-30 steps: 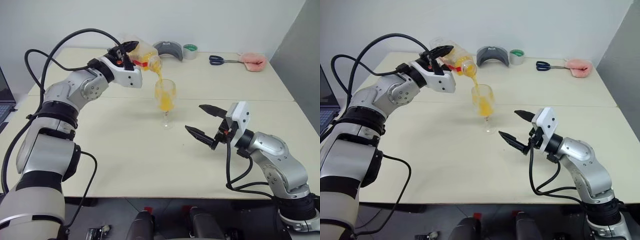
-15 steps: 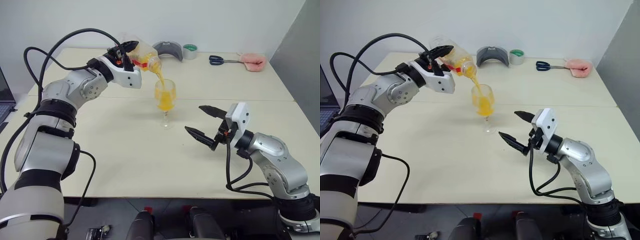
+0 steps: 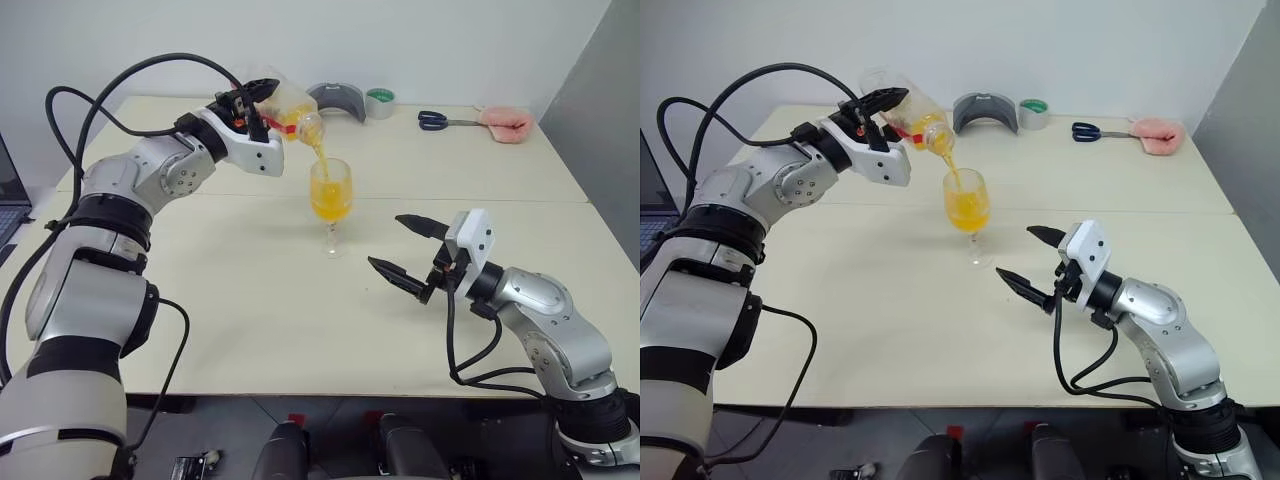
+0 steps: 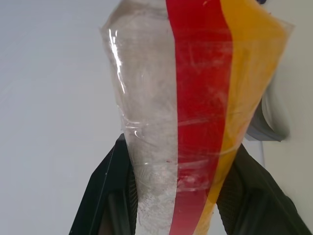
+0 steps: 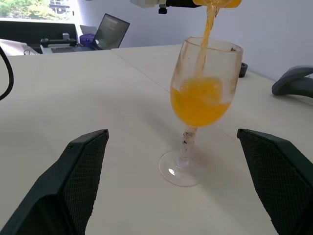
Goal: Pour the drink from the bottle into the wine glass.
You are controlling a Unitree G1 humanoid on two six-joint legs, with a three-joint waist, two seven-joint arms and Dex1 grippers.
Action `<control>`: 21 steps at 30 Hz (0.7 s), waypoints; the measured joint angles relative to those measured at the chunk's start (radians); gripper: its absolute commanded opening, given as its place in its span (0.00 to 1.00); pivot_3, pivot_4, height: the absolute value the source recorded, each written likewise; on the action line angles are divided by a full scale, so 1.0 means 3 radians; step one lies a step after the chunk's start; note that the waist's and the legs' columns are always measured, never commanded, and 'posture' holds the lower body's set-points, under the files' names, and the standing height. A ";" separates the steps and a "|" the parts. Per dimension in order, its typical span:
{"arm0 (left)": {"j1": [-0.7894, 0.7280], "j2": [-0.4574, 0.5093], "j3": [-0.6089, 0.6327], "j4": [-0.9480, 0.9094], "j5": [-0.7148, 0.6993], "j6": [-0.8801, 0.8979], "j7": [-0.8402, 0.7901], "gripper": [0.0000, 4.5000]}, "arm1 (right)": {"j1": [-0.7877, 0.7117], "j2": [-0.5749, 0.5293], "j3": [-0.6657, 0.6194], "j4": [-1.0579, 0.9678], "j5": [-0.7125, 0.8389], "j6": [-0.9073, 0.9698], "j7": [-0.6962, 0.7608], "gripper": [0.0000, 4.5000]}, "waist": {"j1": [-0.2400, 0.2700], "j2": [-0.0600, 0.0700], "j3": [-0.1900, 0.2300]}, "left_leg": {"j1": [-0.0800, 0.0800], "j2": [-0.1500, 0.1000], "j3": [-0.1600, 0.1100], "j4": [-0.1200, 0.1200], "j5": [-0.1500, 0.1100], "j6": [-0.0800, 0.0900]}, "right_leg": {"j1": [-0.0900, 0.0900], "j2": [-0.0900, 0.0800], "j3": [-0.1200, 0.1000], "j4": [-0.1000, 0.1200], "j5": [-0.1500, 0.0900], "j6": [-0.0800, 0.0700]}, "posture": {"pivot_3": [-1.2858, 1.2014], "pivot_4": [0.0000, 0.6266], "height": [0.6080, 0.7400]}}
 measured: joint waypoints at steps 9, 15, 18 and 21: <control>-0.0025 0.0000 -0.0030 0.0056 0.0006 0.0005 0.0055 0.38 | 0.0001 0.0013 0.0000 0.0000 -0.0006 0.0000 0.0000 1.00 | 0.0000 0.0000 0.0000 | 0.0000 0.0000 0.0000 0.0000 0.0000 0.0000 | 0.0000 0.0000 0.0000 0.0001 0.0000 0.0000 | 0.52 0.24 1.00; -0.0028 0.0000 -0.0043 0.0068 0.0010 0.0007 0.0063 0.38 | 0.0001 0.0018 0.0000 0.0000 -0.0009 0.0000 0.0000 1.00 | 0.0000 0.0000 0.0000 | 0.0000 0.0000 0.0000 0.0001 0.0000 0.0000 | 0.0000 0.0000 0.0000 0.0001 0.0000 0.0000 | 0.52 0.24 1.00; -0.0028 -0.0001 -0.0043 0.0068 0.0005 0.0006 0.0058 0.38 | 0.0001 0.0020 0.0000 0.0000 -0.0009 0.0000 0.0000 1.00 | 0.0000 0.0000 0.0000 | 0.0000 0.0000 0.0000 0.0001 0.0000 0.0000 | 0.0000 0.0000 0.0000 0.0001 0.0000 0.0000 | 0.52 0.24 1.00; -0.0028 -0.0021 -0.0043 0.0068 -0.0013 0.0005 0.0037 0.38 | 0.0001 0.0030 0.0001 0.0000 -0.0009 0.0000 -0.0001 1.00 | 0.0000 0.0000 0.0000 | 0.0000 0.0000 0.0000 0.0001 0.0000 0.0000 | 0.0000 0.0000 0.0000 0.0002 0.0000 0.0000 | 0.52 0.24 1.00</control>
